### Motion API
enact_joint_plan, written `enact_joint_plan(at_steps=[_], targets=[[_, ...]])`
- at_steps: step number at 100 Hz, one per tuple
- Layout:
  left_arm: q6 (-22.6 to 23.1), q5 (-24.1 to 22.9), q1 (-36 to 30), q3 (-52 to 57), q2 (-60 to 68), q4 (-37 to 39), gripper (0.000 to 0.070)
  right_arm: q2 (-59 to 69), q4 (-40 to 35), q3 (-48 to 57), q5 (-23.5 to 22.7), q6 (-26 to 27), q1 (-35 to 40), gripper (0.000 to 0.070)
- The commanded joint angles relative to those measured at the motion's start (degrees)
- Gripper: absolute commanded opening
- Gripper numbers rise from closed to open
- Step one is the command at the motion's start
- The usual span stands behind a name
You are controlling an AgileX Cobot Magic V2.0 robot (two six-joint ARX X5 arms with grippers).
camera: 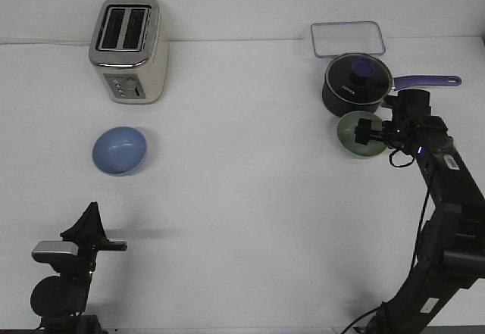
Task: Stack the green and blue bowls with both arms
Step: 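Reach the right gripper forward to the pale green bowl's rim and grasp it, then lift the green bowl and carry it toward the table center, lowering it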
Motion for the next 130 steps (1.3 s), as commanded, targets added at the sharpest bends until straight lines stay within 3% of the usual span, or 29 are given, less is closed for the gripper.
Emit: enact_joint_plan(at_steps=[1,8,16,18,49,85,105,130], targets=[[-0.4,-0.1,0.0,-1.1,-0.1,0.6,0.0015,1.9,0.4,1.6,-0.5,-0.5,-0.3,0.0564],[-0.4,-0.1,0.0,-1.1,-0.1,0.6,0.0015,2.8,0.1,1.6,-1.7,-0.7,-0.3,0.0364],[-0.4,-0.1,0.0,-1.1,-0.1,0.6,0.0015,2.8,0.0,1.6,-1.8,-1.3,-0.3,0.0023],[-0.4,-0.1,0.0,-1.1,-0.1,0.6,0.0015,2.8,0.2,1.6,-1.9,-1.4,-0.3,0.0],[-0.4,-0.1,0.0,-1.1,-0.1,0.6,0.0015,-1.1,-4.2,2.3,-2.4,-2.0,-0.7,0.0],[-0.4,-0.1,0.0,-1.1,-0.1,0.6,0.0015,-18.4,-12.3,2.1,-16.1,-1.8,-0.2,0.0],[-0.4,-0.1,0.0,-1.1,-0.1,0.6,0.0015,-28.5,-13.1,-3.3,-18.5,-1.4,7.8,0.0],[-0.4,-0.1,0.0,-1.1,-0.1,0.6,0.0015,-33.9,-9.6,-15.7,-17.0,2.4,25.7,0.0]])
